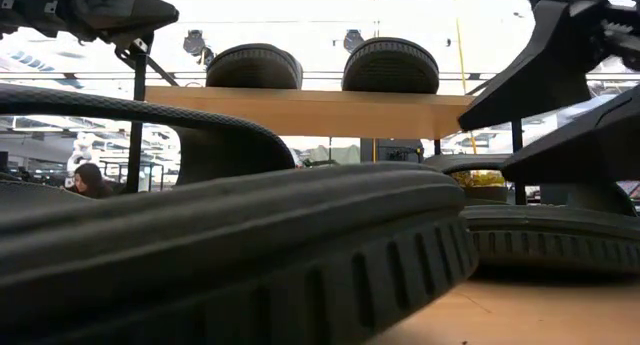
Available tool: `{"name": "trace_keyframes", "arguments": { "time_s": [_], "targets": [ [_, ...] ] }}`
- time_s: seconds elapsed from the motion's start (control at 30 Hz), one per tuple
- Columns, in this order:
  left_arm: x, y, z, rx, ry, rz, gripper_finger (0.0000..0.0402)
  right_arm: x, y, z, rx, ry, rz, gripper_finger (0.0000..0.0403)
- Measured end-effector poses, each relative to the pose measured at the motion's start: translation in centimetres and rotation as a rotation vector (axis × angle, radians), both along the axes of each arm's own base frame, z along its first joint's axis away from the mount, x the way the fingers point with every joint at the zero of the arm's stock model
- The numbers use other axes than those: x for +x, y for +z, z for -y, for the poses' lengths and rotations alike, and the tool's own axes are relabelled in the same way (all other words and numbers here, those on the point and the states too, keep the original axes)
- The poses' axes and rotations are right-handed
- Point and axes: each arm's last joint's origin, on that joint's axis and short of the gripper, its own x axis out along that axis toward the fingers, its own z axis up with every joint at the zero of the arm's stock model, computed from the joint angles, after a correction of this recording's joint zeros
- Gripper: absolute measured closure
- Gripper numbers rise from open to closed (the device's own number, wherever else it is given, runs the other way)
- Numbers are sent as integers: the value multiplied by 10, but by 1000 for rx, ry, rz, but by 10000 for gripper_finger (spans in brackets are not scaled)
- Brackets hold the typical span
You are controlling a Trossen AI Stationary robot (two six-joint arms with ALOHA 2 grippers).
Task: Pick and place slides into the shelf
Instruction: Put the black slide under the shelf
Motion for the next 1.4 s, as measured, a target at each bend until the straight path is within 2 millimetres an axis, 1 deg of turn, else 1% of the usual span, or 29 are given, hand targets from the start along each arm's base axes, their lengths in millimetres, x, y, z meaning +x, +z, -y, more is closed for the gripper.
{"name": "trace_keyframes", "arguments": {
  "time_s": [0.17, 0.33, 0.43, 0.53, 0.6, 0.7, 0.77, 0.87, 0.93, 0.97, 1.0, 1.07, 1.17, 1.4],
  "targets": [
    [0, 0, 0, 0, 1, 0, 381, -2, -1, 2, -20, -39, 19, 155],
    [0, 0, 0, 0, 1, 0, 393, -6, -5, 7, 30, -94, -2, 155],
    [0, 0, 0, -1, 1, 0, 400, -7, -7, 9, 61, -92, -42, 156],
    [0, 0, 0, -1, 1, 0, 395, -7, -10, 10, 71, -106, -49, 158],
    [0, 0, 0, -1, 1, 0, 389, -6, -13, 12, 71, -114, -59, 167],
    [0, 0, 0, -4, 1, -1, 382, -3, -17, 16, 81, -134, -78, 195],
    [0, 0, 0, -7, 2, -1, 381, -2, -17, 17, 112, -155, -73, 227],
    [0, 0, 0, -9, 2, -1, 385, -3, -17, 17, 94, -161, -54, 299],
    [0, 0, 0, -10, 2, -1, 391, -5, -16, 15, 47, -145, -45, 359],
    [0, 0, 0, -10, 2, -1, 394, -6, -16, 14, 20, -137, -41, 379],
    [0, 0, 0, -10, 2, -1, 397, -7, -16, 13, 0, -127, -40, 387],
    [0, 0, 0, -10, 2, -1, 400, -6, -15, 12, -21, -118, -27, 390],
    [0, 0, 0, -10, 2, -1, 394, -3, -12, 9, -83, -89, -36, 397],
    [0, 0, 0, -10, 2, -1, 381, 6, -9, 22, -208, -137, -23, 400]
  ]
}}
